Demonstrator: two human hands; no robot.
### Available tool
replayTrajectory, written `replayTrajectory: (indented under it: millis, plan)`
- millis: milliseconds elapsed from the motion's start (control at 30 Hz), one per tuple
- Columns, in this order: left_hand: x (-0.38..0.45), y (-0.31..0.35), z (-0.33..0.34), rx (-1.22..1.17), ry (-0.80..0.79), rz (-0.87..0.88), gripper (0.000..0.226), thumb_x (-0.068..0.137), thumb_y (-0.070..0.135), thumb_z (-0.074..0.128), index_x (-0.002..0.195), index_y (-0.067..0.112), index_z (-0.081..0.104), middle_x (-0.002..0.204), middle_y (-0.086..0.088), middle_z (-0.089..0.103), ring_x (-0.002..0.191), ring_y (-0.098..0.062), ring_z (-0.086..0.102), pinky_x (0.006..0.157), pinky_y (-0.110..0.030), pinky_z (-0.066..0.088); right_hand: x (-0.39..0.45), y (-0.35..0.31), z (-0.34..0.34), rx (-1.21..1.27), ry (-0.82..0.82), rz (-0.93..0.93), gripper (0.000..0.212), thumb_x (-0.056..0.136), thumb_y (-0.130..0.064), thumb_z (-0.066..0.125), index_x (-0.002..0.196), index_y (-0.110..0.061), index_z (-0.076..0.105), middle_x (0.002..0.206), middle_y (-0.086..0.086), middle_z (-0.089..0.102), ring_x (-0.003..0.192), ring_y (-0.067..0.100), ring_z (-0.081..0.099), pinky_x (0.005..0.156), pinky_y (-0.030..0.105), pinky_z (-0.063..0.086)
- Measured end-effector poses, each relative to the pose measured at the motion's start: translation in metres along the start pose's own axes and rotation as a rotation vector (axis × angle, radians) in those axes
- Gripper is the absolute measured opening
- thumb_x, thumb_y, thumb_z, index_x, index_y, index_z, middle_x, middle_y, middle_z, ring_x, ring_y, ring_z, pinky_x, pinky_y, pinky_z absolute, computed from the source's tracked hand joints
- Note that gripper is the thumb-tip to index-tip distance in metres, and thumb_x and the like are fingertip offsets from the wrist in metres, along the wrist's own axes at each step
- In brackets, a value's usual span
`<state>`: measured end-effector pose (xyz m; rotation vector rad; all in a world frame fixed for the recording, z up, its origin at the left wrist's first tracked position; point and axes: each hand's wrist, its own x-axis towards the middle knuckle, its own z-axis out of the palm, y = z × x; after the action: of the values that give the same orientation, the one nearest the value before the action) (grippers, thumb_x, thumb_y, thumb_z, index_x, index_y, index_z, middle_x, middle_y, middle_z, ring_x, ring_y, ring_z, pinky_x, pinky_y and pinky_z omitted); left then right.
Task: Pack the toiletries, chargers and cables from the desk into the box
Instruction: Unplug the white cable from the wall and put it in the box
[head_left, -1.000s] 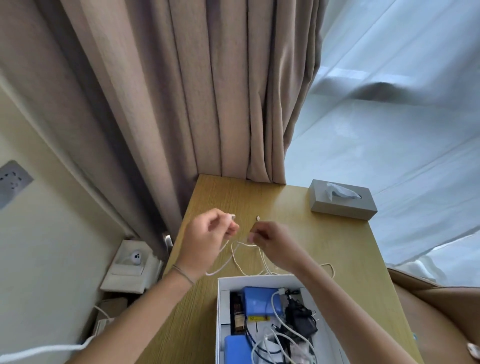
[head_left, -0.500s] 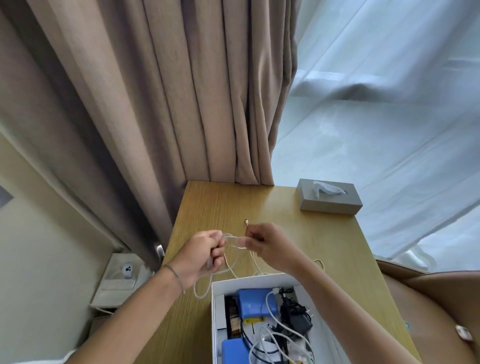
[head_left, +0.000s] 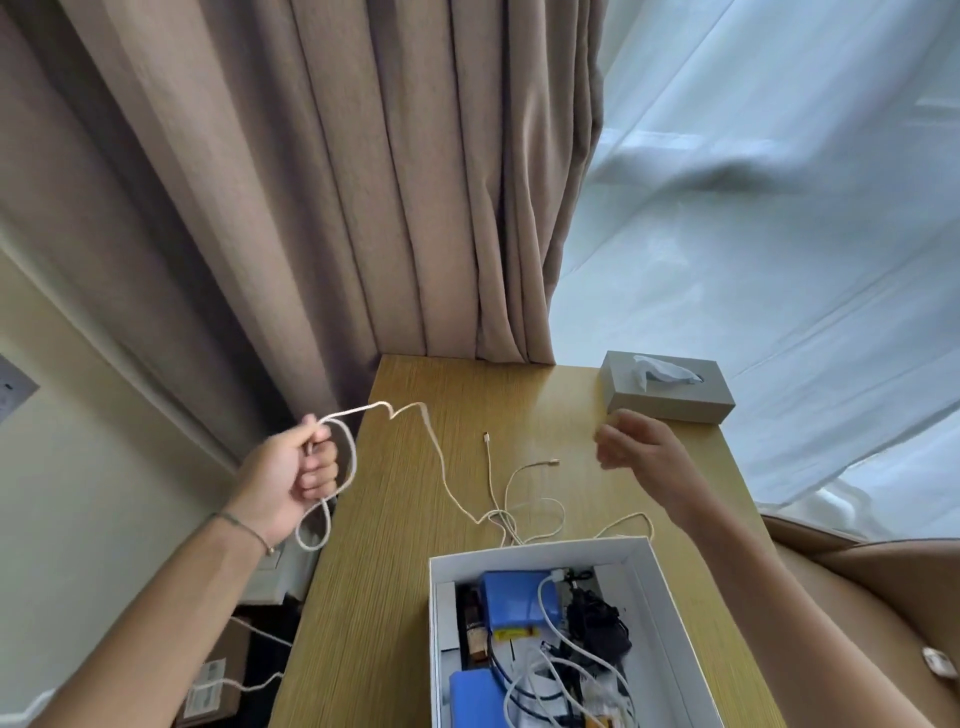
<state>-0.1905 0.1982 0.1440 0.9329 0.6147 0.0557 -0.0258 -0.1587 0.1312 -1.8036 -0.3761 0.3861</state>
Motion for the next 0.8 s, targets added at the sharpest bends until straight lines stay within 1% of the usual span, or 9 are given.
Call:
replayTrajectory:
  millis: [67, 133, 233, 300, 367, 467, 533, 667, 800]
  plan:
    - [-0.011, -0.004, 0.021, 0.159, -0.141, 0.005, 0.037, 0.105, 0.028, 0.036, 0.071, 0.017, 0.042, 0.049, 0.005, 0.026, 0.035, -0.007, 0.022, 0.038, -0.023, 0.015, 0.002, -0.006, 0.028, -0.050, -0.070, -0.022, 0.014, 0.100, -0.008, 0.058, 0.102, -0.018, 0.068, 0.097, 0.002, 0.073, 0.085, 0.013, 0.068, 0.082, 0.034, 0.054]
    - [-0.020, -0.007, 0.041, 0.276, -0.270, 0.000, 0.033, 0.104, 0.026, 0.041, 0.073, 0.014, 0.047, 0.053, 0.003, 0.025, 0.039, -0.008, 0.022, 0.043, -0.026, 0.014, 0.001, -0.017, 0.063, -0.110, -0.163, -0.093, 0.030, 0.099, -0.012, 0.058, 0.121, -0.032, 0.062, 0.121, -0.012, 0.066, 0.108, 0.003, 0.064, 0.097, 0.031, 0.053]
    - [-0.031, -0.005, 0.059, 0.277, -0.420, -0.060, 0.032, 0.103, 0.026, 0.043, 0.076, 0.012, 0.052, 0.053, 0.004, 0.027, 0.039, -0.007, 0.023, 0.045, -0.026, 0.014, 0.001, -0.031, 0.109, -0.238, -0.269, -0.257, 0.037, 0.100, -0.023, 0.057, 0.135, -0.036, 0.054, 0.127, -0.036, 0.051, 0.122, -0.008, 0.050, 0.107, 0.022, 0.040]
    - [-0.035, 0.000, 0.063, 0.189, -0.497, -0.086, 0.032, 0.104, 0.025, 0.042, 0.077, 0.011, 0.052, 0.052, 0.005, 0.027, 0.039, -0.006, 0.024, 0.044, -0.024, 0.017, 0.002, -0.035, 0.126, -0.287, -0.303, -0.290, 0.012, 0.102, -0.029, 0.054, 0.109, -0.032, 0.063, 0.098, -0.034, 0.059, 0.093, -0.008, 0.056, 0.089, 0.024, 0.044]
    - [-0.035, 0.008, 0.059, 0.029, -0.505, -0.066, 0.032, 0.104, 0.024, 0.038, 0.077, 0.012, 0.050, 0.054, 0.006, 0.024, 0.041, -0.005, 0.021, 0.041, -0.022, 0.021, 0.004, -0.031, 0.131, -0.234, -0.296, -0.257, 0.028, 0.102, -0.036, 0.048, 0.078, -0.028, 0.060, 0.066, -0.020, 0.056, 0.061, -0.001, 0.048, 0.067, 0.025, 0.038]
    - [-0.029, 0.025, 0.040, -0.254, -0.340, -0.002, 0.028, 0.098, 0.019, 0.039, 0.072, 0.016, 0.048, 0.056, 0.010, 0.016, 0.045, -0.005, 0.012, 0.040, -0.019, 0.021, 0.000, -0.018, 0.123, -0.035, -0.392, -0.131, 0.032, 0.096, -0.042, 0.048, 0.066, -0.030, 0.055, 0.059, -0.012, 0.052, 0.055, 0.007, 0.045, 0.058, 0.022, 0.040]
    - [-0.024, 0.035, 0.023, -0.385, -0.176, 0.057, 0.020, 0.087, 0.010, 0.045, 0.069, 0.018, 0.046, 0.052, 0.011, 0.018, 0.043, -0.006, 0.012, 0.039, -0.018, 0.020, 0.001, -0.006, 0.109, -0.032, -0.417, -0.074, 0.032, 0.098, -0.034, 0.051, 0.067, -0.027, 0.056, 0.059, -0.011, 0.049, 0.054, 0.011, 0.043, 0.054, 0.023, 0.038]
    - [-0.015, 0.048, -0.016, -0.501, 0.198, 0.248, 0.025, 0.059, -0.001, 0.047, 0.068, 0.020, 0.035, 0.044, 0.009, 0.039, 0.032, -0.002, 0.033, 0.037, -0.012, 0.023, 0.008, 0.009, 0.066, -0.096, -0.364, 0.002, 0.035, 0.105, -0.014, 0.050, 0.070, -0.015, 0.055, 0.056, -0.013, 0.050, 0.053, 0.009, 0.048, 0.055, 0.021, 0.044]
    - [-0.008, 0.038, -0.017, -0.421, 0.370, 0.342, 0.032, 0.101, 0.002, 0.030, 0.075, 0.017, 0.041, 0.052, -0.001, 0.064, 0.037, -0.006, 0.050, 0.039, -0.013, 0.035, 0.008, 0.003, 0.048, -0.095, -0.254, 0.040, 0.033, 0.105, -0.012, 0.050, 0.074, -0.009, 0.061, 0.053, -0.013, 0.044, 0.051, 0.009, 0.041, 0.064, 0.037, 0.044]
